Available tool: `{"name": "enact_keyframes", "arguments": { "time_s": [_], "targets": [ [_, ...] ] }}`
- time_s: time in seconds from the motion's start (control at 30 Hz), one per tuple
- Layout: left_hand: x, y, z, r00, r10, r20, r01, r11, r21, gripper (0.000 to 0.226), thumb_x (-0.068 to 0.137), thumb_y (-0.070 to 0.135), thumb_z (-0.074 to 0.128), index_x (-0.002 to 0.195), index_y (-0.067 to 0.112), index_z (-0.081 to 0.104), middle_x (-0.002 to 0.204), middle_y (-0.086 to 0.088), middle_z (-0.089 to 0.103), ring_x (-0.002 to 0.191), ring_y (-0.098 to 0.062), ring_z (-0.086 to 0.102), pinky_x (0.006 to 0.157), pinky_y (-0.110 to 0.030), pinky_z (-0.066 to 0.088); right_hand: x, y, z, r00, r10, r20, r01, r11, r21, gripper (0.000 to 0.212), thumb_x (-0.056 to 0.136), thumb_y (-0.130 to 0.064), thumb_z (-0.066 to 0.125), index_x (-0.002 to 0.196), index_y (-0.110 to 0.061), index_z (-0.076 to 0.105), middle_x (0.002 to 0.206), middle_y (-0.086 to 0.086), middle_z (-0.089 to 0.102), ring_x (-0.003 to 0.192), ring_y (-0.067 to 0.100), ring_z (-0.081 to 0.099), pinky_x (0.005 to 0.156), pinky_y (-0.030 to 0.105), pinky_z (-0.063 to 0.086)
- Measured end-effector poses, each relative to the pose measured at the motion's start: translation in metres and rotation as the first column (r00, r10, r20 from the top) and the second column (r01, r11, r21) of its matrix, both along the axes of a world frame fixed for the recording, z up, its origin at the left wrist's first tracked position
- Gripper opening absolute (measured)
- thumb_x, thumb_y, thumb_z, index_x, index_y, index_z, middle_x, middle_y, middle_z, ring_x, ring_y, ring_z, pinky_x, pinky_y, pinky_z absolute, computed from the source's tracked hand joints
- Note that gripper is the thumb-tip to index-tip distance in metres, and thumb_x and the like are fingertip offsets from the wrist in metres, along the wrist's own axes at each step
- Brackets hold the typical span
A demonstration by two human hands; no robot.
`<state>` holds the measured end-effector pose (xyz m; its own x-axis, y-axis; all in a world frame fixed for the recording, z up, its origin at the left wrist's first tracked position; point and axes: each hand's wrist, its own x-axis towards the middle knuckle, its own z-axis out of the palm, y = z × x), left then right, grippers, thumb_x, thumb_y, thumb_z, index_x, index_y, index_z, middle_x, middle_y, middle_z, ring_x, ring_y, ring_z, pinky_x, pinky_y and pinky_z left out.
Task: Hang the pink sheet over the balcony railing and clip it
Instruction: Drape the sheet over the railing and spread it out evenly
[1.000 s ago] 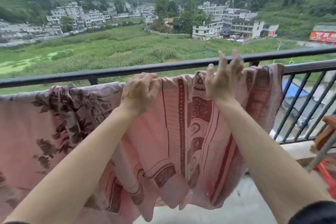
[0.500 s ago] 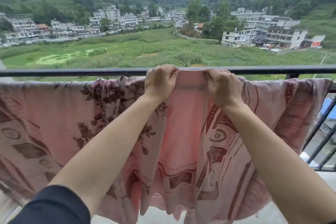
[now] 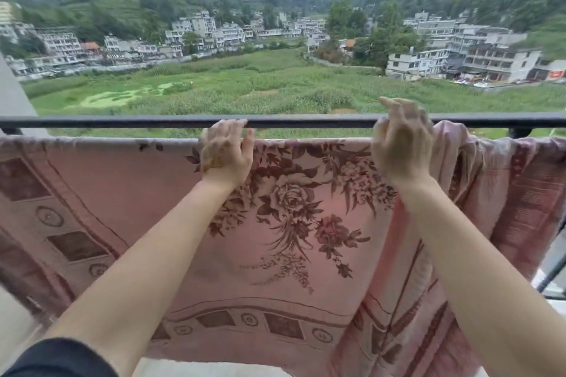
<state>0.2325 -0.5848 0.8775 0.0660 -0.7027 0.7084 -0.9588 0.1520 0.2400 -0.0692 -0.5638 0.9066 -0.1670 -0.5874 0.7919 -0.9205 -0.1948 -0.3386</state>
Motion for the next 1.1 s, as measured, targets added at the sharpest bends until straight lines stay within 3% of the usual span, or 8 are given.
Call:
{"name": "enact_keyframes", "arguments": {
  "time_s": [0.07,0.17,0.3,0.43,0.53,0.63,0.9,1.1],
  "targets": [
    [0.027,-0.005,-0.011,0.995,0.054,0.078,-0.062,0.992,0.108,0.062,0.098,0.057,0.017,0.124,0.021,0.060,0.124,-0.008,0.060,0.121,-0.029,0.048,0.113,-0.050,0.018,0.028,-0.003,-0.008,0.977,0.182,-0.114,-0.165,0.976,0.144,0.049,0.100,-0.044,0.041,0.138,-0.016,0.053,0.129,0.009,0.061,0.117,0.027,0.056,0.106,0.047,0.038],
    [0.060,-0.005,-0.020,0.989,0.044,0.143,-0.052,0.997,0.054,0.059,0.098,0.059,0.013,0.113,0.024,0.058,0.108,-0.005,0.059,0.105,-0.027,0.050,0.109,-0.050,0.020,0.053,-0.004,-0.029,0.906,0.220,-0.362,-0.107,0.945,0.308,0.067,0.095,-0.066,0.030,0.142,-0.022,0.048,0.126,0.007,0.063,0.116,0.028,0.057,0.110,0.048,0.032],
    [0.070,-0.001,-0.030,0.981,0.075,0.177,-0.070,0.997,-0.039,0.041,0.100,0.048,0.026,0.117,0.022,0.053,0.112,-0.007,0.056,0.109,-0.029,0.048,0.108,-0.048,0.021,0.034,-0.005,-0.042,0.875,0.165,-0.455,-0.048,0.965,0.258,0.066,0.091,-0.061,0.047,0.145,-0.023,0.041,0.120,0.007,0.060,0.111,0.029,0.053,0.110,0.045,0.032],
    [0.050,-0.005,-0.027,0.987,0.163,0.020,-0.161,0.986,-0.052,0.038,0.091,0.040,0.029,0.099,0.016,0.057,0.104,-0.010,0.057,0.108,-0.031,0.047,0.110,-0.058,0.023,0.017,-0.001,-0.047,0.873,0.110,-0.475,0.021,0.965,0.262,0.076,0.088,-0.062,0.046,0.152,-0.024,0.030,0.142,0.014,0.046,0.135,0.033,0.038,0.121,0.048,0.013],
    [0.028,-0.020,-0.011,0.982,0.154,-0.113,-0.158,0.987,-0.034,0.034,0.090,0.032,0.036,0.100,0.012,0.062,0.113,-0.012,0.061,0.117,-0.032,0.049,0.115,-0.063,0.009,0.018,-0.006,-0.043,0.943,0.007,-0.332,0.084,0.962,0.260,0.077,0.092,-0.066,0.036,0.155,-0.023,0.025,0.158,0.016,0.026,0.150,0.031,0.016,0.121,0.050,-0.005],
    [-0.020,-0.021,-0.003,0.998,-0.018,-0.053,0.013,0.994,-0.106,0.040,0.099,0.037,0.034,0.114,0.013,0.062,0.120,-0.009,0.065,0.121,-0.028,0.054,0.115,-0.062,0.003,-0.010,0.003,-0.044,0.984,-0.119,-0.132,0.147,0.963,0.226,0.069,0.100,-0.057,0.033,0.156,-0.019,0.021,0.163,0.017,0.011,0.152,0.032,0.004,0.122,0.049,-0.001],
    [-0.181,-0.010,-0.001,0.843,-0.520,0.141,0.531,0.846,-0.056,0.042,0.096,0.040,0.049,0.132,0.019,0.057,0.134,-0.004,0.059,0.126,-0.024,0.051,0.115,-0.053,0.023,-0.112,0.044,-0.053,0.910,-0.383,0.158,0.320,0.892,0.318,0.055,0.100,-0.023,0.042,0.152,-0.009,0.028,0.154,0.018,0.032,0.143,0.034,0.028,0.117,0.047,0.023],
    [-0.226,-0.009,-0.007,0.871,-0.466,0.155,0.476,0.879,-0.037,0.049,0.094,0.044,0.050,0.137,0.021,0.053,0.146,-0.006,0.049,0.138,-0.027,0.039,0.114,-0.059,0.005,-0.158,0.041,-0.038,0.832,-0.433,0.346,0.325,0.887,0.329,0.067,0.098,-0.037,0.051,0.152,-0.006,0.027,0.155,0.018,0.032,0.143,0.035,0.029,0.117,0.044,0.025]
  ]
}}
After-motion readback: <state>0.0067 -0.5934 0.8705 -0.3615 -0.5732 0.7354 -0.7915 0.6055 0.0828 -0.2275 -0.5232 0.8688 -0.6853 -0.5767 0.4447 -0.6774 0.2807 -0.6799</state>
